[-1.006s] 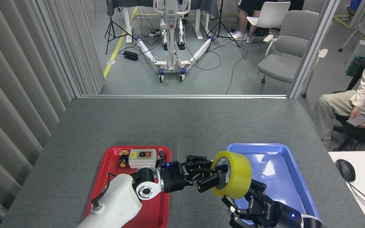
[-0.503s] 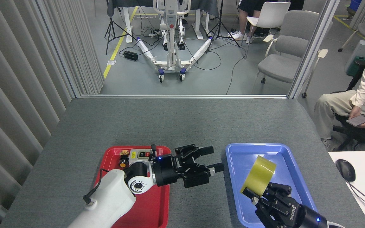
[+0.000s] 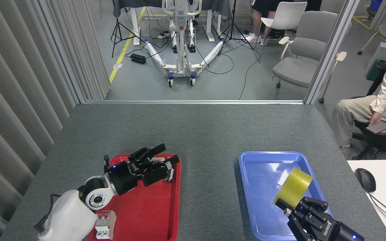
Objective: Place and move tape with both arms
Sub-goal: 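Open the left gripper and withdraw it toward the red tray, then lower the tape roll into the blue tray with the right gripper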
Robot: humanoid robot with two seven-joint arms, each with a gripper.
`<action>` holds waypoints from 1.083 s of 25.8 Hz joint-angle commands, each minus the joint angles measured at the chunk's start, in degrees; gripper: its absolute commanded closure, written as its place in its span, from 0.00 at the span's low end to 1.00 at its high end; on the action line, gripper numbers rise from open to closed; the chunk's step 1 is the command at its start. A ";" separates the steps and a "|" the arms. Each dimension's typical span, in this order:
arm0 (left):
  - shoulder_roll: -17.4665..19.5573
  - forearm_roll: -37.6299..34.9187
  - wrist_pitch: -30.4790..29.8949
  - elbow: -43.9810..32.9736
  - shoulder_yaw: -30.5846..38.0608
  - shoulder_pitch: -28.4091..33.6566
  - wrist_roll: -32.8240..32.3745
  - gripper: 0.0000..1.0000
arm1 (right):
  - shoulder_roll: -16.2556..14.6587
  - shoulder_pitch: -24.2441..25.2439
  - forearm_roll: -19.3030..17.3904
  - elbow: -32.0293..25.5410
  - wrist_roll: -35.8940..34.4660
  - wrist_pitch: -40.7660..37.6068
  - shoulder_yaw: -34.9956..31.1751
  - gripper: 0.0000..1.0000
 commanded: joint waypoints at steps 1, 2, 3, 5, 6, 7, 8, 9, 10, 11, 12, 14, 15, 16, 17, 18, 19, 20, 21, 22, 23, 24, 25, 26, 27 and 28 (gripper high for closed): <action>4.53 -5.07 12.07 -5.77 3.87 5.65 2.11 0.01 | -0.19 0.05 0.24 1.51 4.88 8.37 -0.35 1.00; 5.15 -9.20 14.36 -7.53 5.37 7.50 3.86 0.01 | -0.27 0.05 -0.11 1.69 6.90 12.33 -0.09 1.00; 5.23 -14.21 16.29 -8.76 6.95 9.52 5.80 0.02 | -0.27 -0.04 -0.28 1.95 8.66 15.67 0.18 1.00; 5.23 -23.08 19.54 -10.51 9.58 13.83 9.66 0.02 | -1.06 -0.57 -0.46 1.95 12.35 21.64 0.79 1.00; 5.06 -26.86 21.30 -11.39 10.46 15.58 11.77 0.02 | -1.85 -0.75 -0.55 1.95 15.34 25.07 1.32 1.00; 4.71 -29.94 22.79 -12.27 11.17 17.25 14.23 0.02 | -2.65 -1.71 -0.99 1.86 18.76 28.41 2.20 1.00; 4.53 -32.58 24.20 -13.33 11.52 18.84 16.52 0.02 | -3.17 -3.56 -1.78 1.86 21.93 31.66 3.95 1.00; 4.27 -34.34 25.78 -14.12 11.61 20.24 18.89 0.02 | -3.26 -5.32 -2.75 1.95 24.57 34.48 5.89 1.00; 3.83 -35.39 27.80 -14.82 11.69 21.65 21.27 0.02 | -3.61 -7.25 -4.15 2.04 26.85 37.90 7.91 1.00; 3.04 -35.39 30.44 -15.26 11.69 22.97 23.20 0.02 | -4.23 -9.27 -5.65 2.22 28.35 40.89 9.76 1.00; 2.25 -35.57 33.34 -15.61 11.61 24.11 24.43 0.02 | -5.46 -11.20 -6.87 2.83 29.40 43.00 11.07 1.00; 1.02 -35.92 37.38 -16.84 11.52 25.87 26.10 0.01 | -7.04 -14.72 -9.86 4.32 31.42 44.76 13.97 1.00; 0.66 -35.92 38.26 -17.02 11.52 26.22 26.28 0.01 | -7.22 -16.91 -11.71 5.73 33.79 44.85 15.73 1.00; 0.40 -36.01 38.26 -17.02 11.43 26.31 26.28 0.01 | -7.39 -19.20 -13.73 7.57 36.34 45.11 17.93 1.00; 0.14 -35.92 38.26 -16.93 11.34 26.40 26.28 0.02 | -7.57 -21.49 -16.01 9.42 37.93 45.55 20.30 1.00; 0.14 -35.92 38.35 -16.84 11.34 26.40 26.28 0.01 | -8.10 -23.68 -18.47 11.09 38.98 46.34 22.67 1.00; 0.14 -35.92 38.35 -16.67 11.26 26.40 26.28 0.01 | -8.71 -25.62 -20.76 12.32 39.60 47.13 24.35 1.00; 0.22 -35.92 38.35 -16.49 11.26 26.40 26.36 0.01 | -9.06 -27.64 -23.66 13.64 40.04 48.19 26.19 1.00; 0.31 -35.92 38.35 -16.23 11.26 26.40 26.36 0.01 | -9.15 -29.75 -27.00 15.05 41.00 48.98 28.04 1.00; 0.31 -35.92 38.35 -15.96 11.26 26.40 26.36 0.01 | -9.06 -31.77 -29.90 16.10 42.50 49.68 29.71 1.00; 0.31 -35.92 38.44 -15.70 11.26 26.48 26.36 0.01 | -8.89 -33.62 -31.84 16.80 43.38 50.56 31.38 1.00; 0.31 -35.92 38.44 -15.53 11.34 26.48 26.36 0.01 | -8.71 -35.11 -33.16 17.16 43.99 51.35 33.05 1.00; 0.31 -35.92 38.35 -15.44 11.34 26.48 26.36 0.01 | -8.71 -36.34 -33.77 17.24 44.34 51.88 34.54 1.00; 0.31 -35.92 38.35 -15.44 11.34 26.57 26.36 0.01 | -8.71 -37.48 -34.65 17.68 45.66 52.49 35.77 1.00; 0.40 -35.83 38.44 -15.35 11.34 26.57 26.36 0.01 | -8.62 -38.27 -36.14 18.21 47.94 53.37 36.56 1.00; 0.40 -35.83 38.44 -15.35 11.26 26.57 26.28 0.01 | -8.36 -38.80 -37.55 18.56 49.53 54.51 37.18 1.00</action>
